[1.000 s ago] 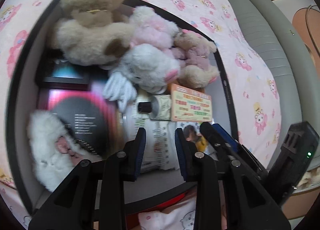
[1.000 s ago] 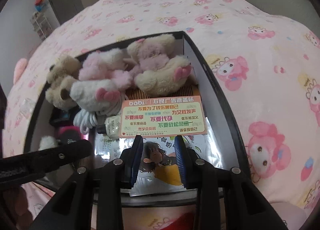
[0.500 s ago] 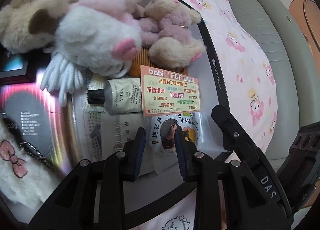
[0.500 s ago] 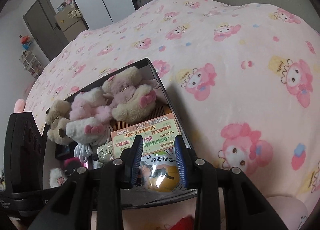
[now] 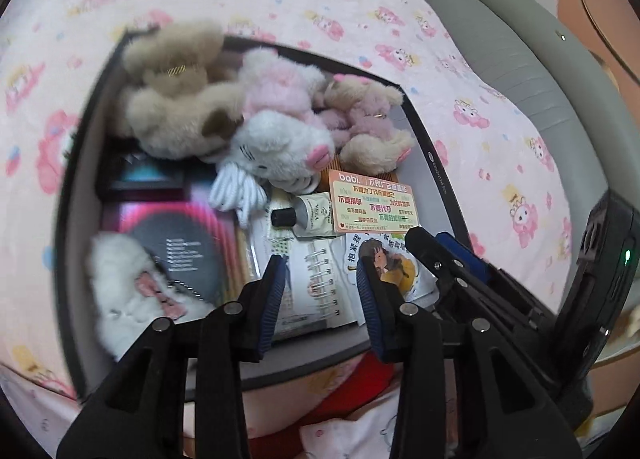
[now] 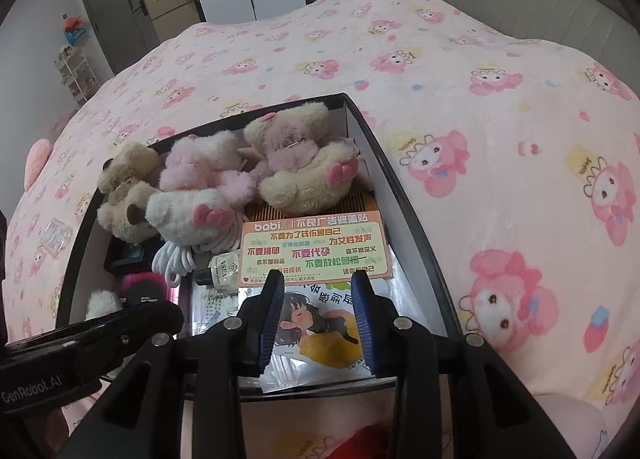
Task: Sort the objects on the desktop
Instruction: 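Open both grippers to release the babi card, then withdraw both grippers from the box and move toward the clear phone case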
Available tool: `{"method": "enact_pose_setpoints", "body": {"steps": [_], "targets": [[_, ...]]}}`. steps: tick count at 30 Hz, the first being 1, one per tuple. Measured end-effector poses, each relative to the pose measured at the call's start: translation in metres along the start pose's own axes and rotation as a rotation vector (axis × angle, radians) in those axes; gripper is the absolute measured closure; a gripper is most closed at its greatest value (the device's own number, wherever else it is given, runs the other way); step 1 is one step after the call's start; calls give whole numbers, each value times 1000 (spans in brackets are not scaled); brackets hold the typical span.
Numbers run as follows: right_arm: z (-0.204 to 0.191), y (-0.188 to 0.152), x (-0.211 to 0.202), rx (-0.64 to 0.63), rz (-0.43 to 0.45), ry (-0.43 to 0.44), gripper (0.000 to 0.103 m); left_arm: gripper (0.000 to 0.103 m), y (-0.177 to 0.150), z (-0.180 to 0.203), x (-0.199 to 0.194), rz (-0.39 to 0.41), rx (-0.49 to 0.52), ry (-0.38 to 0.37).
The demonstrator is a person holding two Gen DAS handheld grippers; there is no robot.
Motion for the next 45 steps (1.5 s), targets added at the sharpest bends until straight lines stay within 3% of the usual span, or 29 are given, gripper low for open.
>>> {"method": "enact_pose_setpoints", "body": {"steps": [4,8,17,27,34,45], "targets": [[-9,-6,-19,-5,19,4,70,56,-13,2,-25,54,56,27],[-21,-14,-51,-8,79,5,61,55,-25,6,-50,104,103,67],[-42,-37,-96,-16,139,-20,60,53,-46,17,-103,190,184,145],[-58,-57,-117,-54,141,18,60,52,-72,17,-125,202,206,206],[-62,-66,-125,-61,143,-4,60,50,-81,14,-132,207,211,196],[-91,-75,-121,-98,129,-3,60,49,-89,-17,-146,207,165,242]]}}
Point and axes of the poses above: each gripper's, at about its wrist camera, not at the fingertips, and x roughly the way its jaws point, z to its right, y to its top, the point moved 4 cm from there along x, roughly the way its jaws point, and after that the axes turned 10 degrees about -z, right-handed, at the moved point
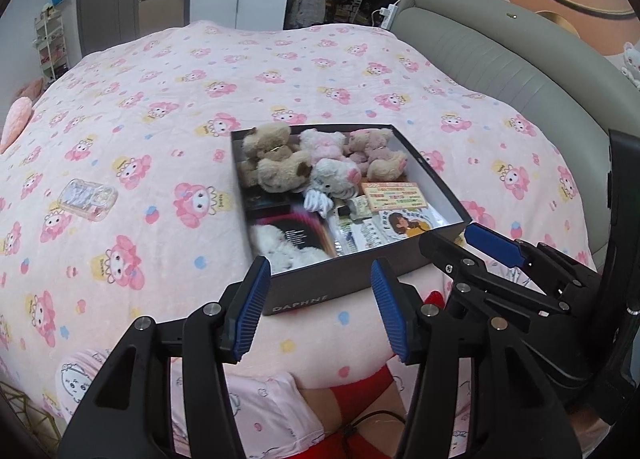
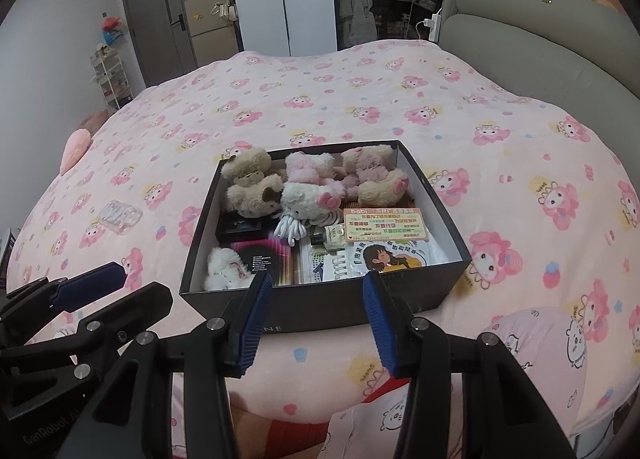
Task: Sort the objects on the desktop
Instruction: 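Withdraw both grippers from the box and move toward the clear phone case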
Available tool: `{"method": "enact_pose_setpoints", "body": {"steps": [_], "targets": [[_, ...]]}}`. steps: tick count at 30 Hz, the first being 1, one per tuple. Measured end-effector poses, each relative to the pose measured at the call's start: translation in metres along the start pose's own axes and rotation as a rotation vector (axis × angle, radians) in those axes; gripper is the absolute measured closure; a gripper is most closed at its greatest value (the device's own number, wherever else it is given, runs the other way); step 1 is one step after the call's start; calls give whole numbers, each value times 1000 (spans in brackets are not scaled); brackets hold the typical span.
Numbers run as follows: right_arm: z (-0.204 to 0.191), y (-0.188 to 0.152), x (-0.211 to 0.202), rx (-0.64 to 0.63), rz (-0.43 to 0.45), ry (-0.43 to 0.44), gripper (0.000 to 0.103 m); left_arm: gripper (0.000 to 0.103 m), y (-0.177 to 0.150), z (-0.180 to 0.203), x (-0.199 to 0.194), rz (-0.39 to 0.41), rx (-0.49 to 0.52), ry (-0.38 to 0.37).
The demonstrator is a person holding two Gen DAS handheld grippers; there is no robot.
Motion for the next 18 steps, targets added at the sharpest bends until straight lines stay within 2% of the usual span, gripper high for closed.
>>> {"method": "enact_pose_setpoints", "body": {"steps": [8,18], "targets": [[-32,4,2,-9,17,11,60,49,-1,-32,-16,31,-44,70],[-103,22,12,-134,23,57,60,49,-9,-104,-35,63,-176,137]]}}
Point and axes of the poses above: each gripper's, at about its wrist camera, not at the fingertips, and x roughly the way its jaws point, z to its right, y to its top, the point moved 4 cm from there along x, roughly the way its jaws point, and after that the axes turned 10 degrees about -z, right-handed, at the moved point
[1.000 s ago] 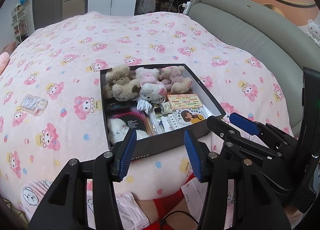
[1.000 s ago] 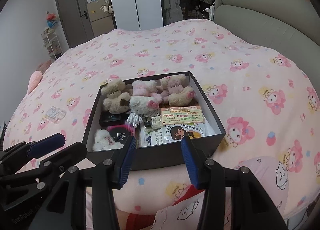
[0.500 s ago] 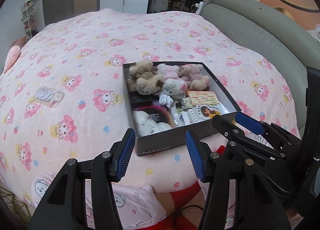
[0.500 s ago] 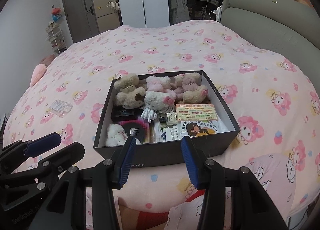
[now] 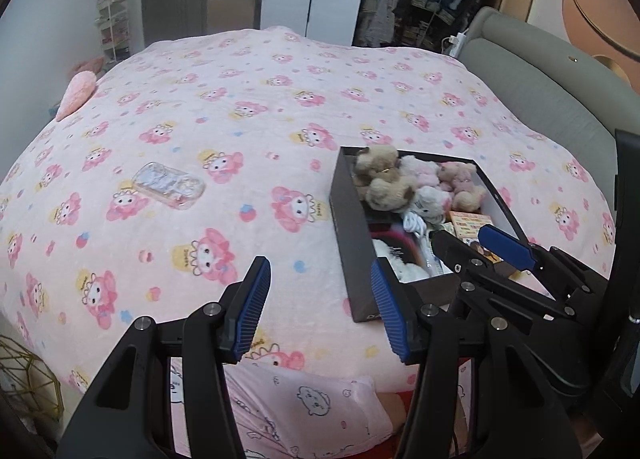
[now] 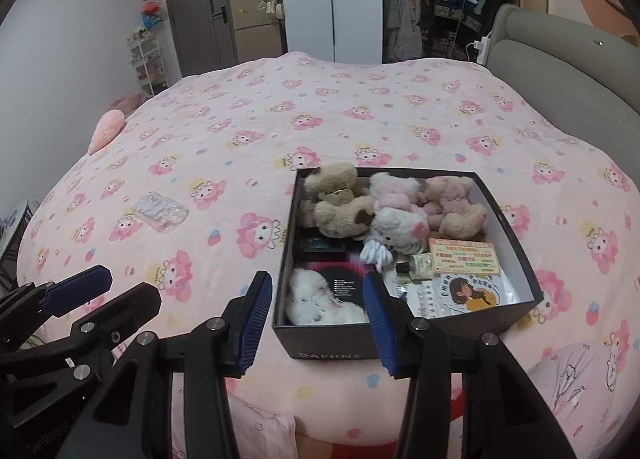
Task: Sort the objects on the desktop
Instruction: 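Withdraw both grippers from the box and move toward the clear phone case, then close the left gripper on the clear phone case while the right gripper steadies it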
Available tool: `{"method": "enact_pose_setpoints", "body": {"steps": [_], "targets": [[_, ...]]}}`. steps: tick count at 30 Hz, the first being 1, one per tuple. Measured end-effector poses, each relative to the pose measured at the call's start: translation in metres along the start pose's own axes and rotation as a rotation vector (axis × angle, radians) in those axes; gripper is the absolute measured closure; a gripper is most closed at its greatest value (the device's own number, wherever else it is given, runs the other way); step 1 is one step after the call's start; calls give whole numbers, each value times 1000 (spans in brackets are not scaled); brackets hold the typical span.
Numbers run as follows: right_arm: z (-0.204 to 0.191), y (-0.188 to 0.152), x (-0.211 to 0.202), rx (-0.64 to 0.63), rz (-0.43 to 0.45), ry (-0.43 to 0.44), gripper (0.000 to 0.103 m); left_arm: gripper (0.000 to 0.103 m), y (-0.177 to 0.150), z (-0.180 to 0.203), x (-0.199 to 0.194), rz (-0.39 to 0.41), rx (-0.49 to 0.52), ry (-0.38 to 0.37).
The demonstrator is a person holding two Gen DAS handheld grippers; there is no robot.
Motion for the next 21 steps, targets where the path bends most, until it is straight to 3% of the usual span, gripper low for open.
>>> {"method": "enact_pose_setpoints", "body": {"steps": [12,21], "targets": [[-89,20,50,-138,-60,65,60,49,-1,-98,27,-26,-172,37],[-147,30,122,-162,-193,151,60,49,8,-171,76,-72,-289,24]]}}
Point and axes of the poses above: each gripper's, at about its wrist camera, not at the fingertips, and x roughly the way its jaws point, z to its right, y to its top, the point moved 4 cm from there along x, roughly the way its jaws point, and after that the axes turned 10 degrees about -z, right-handed, at the moved point
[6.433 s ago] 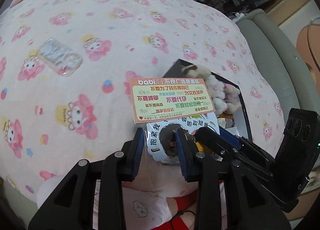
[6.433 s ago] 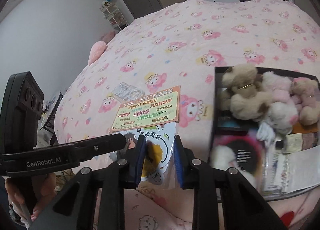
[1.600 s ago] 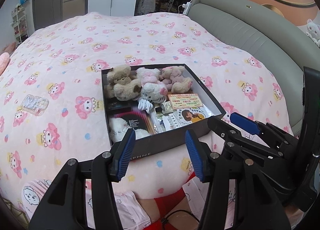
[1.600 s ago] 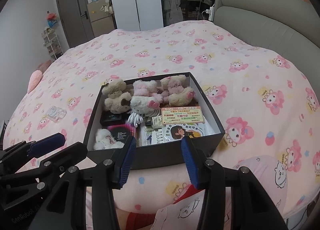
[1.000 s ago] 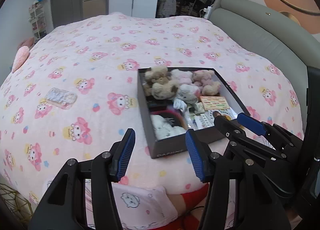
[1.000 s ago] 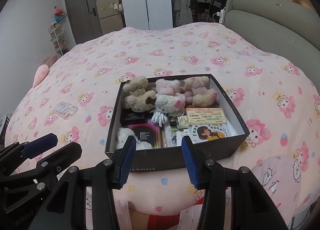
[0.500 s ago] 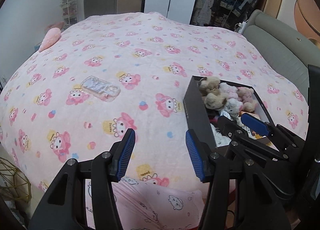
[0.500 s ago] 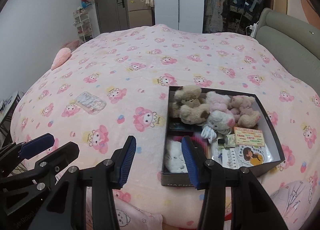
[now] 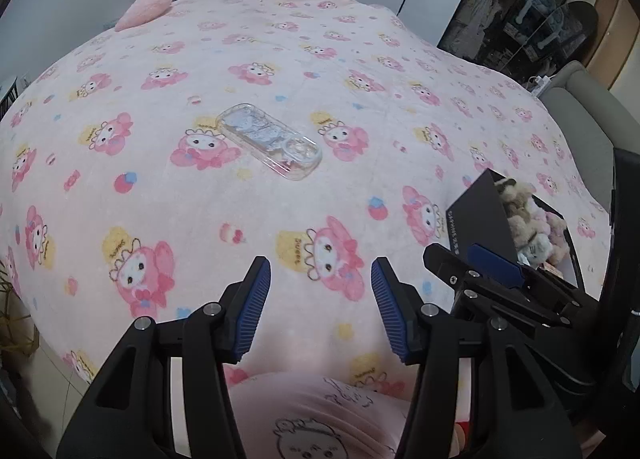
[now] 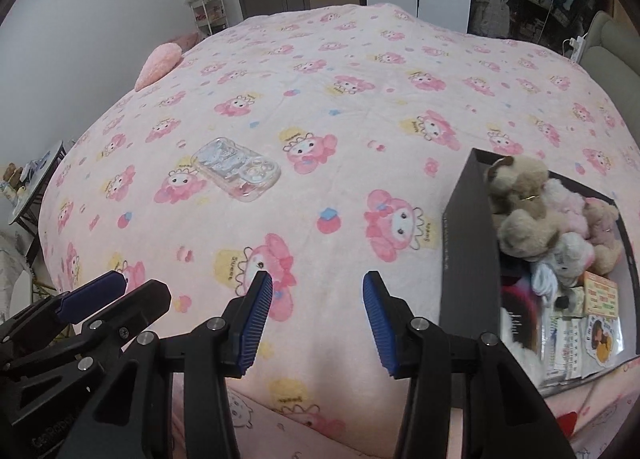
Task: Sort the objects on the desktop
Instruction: 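Close the left gripper on the clear phone case while the right gripper steadies it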
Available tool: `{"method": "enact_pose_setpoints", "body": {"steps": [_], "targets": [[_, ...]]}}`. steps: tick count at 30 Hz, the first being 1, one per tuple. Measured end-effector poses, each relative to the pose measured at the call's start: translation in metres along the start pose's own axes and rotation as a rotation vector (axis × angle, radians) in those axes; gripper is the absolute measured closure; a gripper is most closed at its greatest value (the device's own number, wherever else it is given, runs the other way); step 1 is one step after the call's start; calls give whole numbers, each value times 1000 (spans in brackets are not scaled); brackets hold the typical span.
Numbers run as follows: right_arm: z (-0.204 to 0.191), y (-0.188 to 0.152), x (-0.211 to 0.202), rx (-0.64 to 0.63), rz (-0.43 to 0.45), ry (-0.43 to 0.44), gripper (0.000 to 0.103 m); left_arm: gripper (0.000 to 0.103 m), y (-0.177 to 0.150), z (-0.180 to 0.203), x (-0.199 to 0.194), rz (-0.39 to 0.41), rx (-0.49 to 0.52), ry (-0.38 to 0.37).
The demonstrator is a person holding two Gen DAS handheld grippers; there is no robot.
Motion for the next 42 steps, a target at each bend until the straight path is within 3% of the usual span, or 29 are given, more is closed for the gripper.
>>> {"method": "enact_pose_setpoints", "body": {"steps": [12,16,23,28,35,38,42], "targets": [[-30,72,112,44,-138,90,60,49,83,-64,95,-90,-60,-7],[-28,94,146,79,-158,102,60,49,110,-88,134,-111,-80,37],[-23,118,179,107,-156,137,60,49,169,-121,154,-30,-120,57],[-29,125,184,86,-148,191,60,49,197,-135,165,-12,-139,21],[-39,131,184,89,-147,305,60,49,209,-146,179,-32,-181,32],[-45,129,198,70,-171,263,60,50,199,-139,182,-75,-173,6],[-41,129,190,93,-158,301,64,51,174,-121,169,-107,-133,-39]]}}
Point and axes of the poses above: each gripper's, at about its wrist camera, not at the fingertips, and x roughly the way its jaws point, z to its right, y to its top, the point moved 4 cm from there along x, roughly the way its jaws point, and after that the axes turned 10 degrees about -z, right-handed, at the moved point
